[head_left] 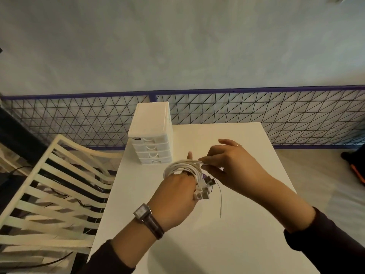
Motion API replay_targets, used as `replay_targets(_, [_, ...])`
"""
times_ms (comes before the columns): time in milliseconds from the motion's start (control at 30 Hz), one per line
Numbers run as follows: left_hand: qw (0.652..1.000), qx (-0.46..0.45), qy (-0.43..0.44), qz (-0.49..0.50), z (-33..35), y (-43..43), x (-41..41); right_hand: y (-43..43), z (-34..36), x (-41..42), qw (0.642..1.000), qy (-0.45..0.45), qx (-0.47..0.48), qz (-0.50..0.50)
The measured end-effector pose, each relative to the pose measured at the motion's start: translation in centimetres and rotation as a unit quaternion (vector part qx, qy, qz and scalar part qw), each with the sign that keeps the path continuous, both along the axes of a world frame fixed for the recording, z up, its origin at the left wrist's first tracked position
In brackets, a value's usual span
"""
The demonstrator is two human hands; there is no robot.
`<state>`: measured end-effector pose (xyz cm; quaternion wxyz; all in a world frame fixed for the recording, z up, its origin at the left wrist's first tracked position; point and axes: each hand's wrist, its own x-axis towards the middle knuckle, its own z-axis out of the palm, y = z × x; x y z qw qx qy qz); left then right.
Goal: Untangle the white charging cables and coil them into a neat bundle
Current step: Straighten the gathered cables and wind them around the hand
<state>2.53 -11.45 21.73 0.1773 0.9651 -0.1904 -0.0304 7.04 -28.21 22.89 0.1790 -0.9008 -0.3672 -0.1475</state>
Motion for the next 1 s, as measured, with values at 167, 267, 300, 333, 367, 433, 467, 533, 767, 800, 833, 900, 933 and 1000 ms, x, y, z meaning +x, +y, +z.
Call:
replay_targets(167, [0.995,0.029,-0.090,0.027,-0.3,-0.7,-0.4,-0.2,-1.1,-1.0,0.995,0.033,0.084,0.035])
replay_targets(267, [0.961,-0.050,-0.273,0.011,-1.5,-0.5,-0.5,-0.5,-1.2,-1.3,0.944,0.197,0.257,0.061])
replay_targets(300, [0.957,-0.118,-0.264,-0.009,-2.4,-0.6,-0.5,-0.6,-1.2,-1.4,0.918,0.236,0.315,0.052])
replay_targets(333, [0.957,-0.189,-0.221,-0.015,-2.6,-0.8,-0.3,-0.4,-1.2,-1.7,0.896,0.254,0.362,0.043])
replay_targets(367, [0.952,-0.249,-0.176,-0.004,-2.7,-0.9,-0.2,0.0,-1.3,-2.0,0.886,0.242,0.395,0.032])
replay_targets(433, [0.918,-0.370,-0.135,0.052,-2.1,-2.0,-0.5,1.1,-1.4,-2.7,0.895,0.163,0.415,0.013])
replay_targets(467, [0.891,-0.432,-0.116,0.071,-1.6,-2.8,-0.7,1.7,-1.5,-3.0,0.905,0.112,0.411,0.008])
replay_targets(533, [0.805,-0.581,-0.062,0.101,-0.5,-4.4,-1.1,2.6,-1.7,-3.4,0.925,0.014,0.379,-0.009])
replay_targets(767, [0.596,-0.769,0.098,0.210,0.8,-5.0,-1.0,3.7,-2.6,-5.6,0.946,-0.133,0.287,-0.071])
replay_targets(800, [0.582,-0.776,0.119,0.210,0.8,-4.8,-1.0,3.7,-2.5,-5.8,0.947,-0.135,0.285,-0.065])
replay_targets(833, [0.568,-0.783,0.138,0.211,0.7,-4.5,-0.9,3.6,-2.5,-5.9,0.950,-0.129,0.280,-0.055])
replay_targets(900, [0.515,-0.808,0.192,0.213,0.7,-3.8,-0.5,3.2,-2.5,-6.1,0.956,-0.082,0.278,-0.037])
replay_targets(933, [0.482,-0.821,0.219,0.211,0.6,-3.4,-0.3,2.8,-2.4,-6.2,0.957,-0.036,0.286,-0.037])
replay_targets(1000, [0.427,-0.839,0.264,0.209,0.5,-2.5,0.2,2.0,-2.2,-6.2,0.937,0.094,0.331,-0.057])
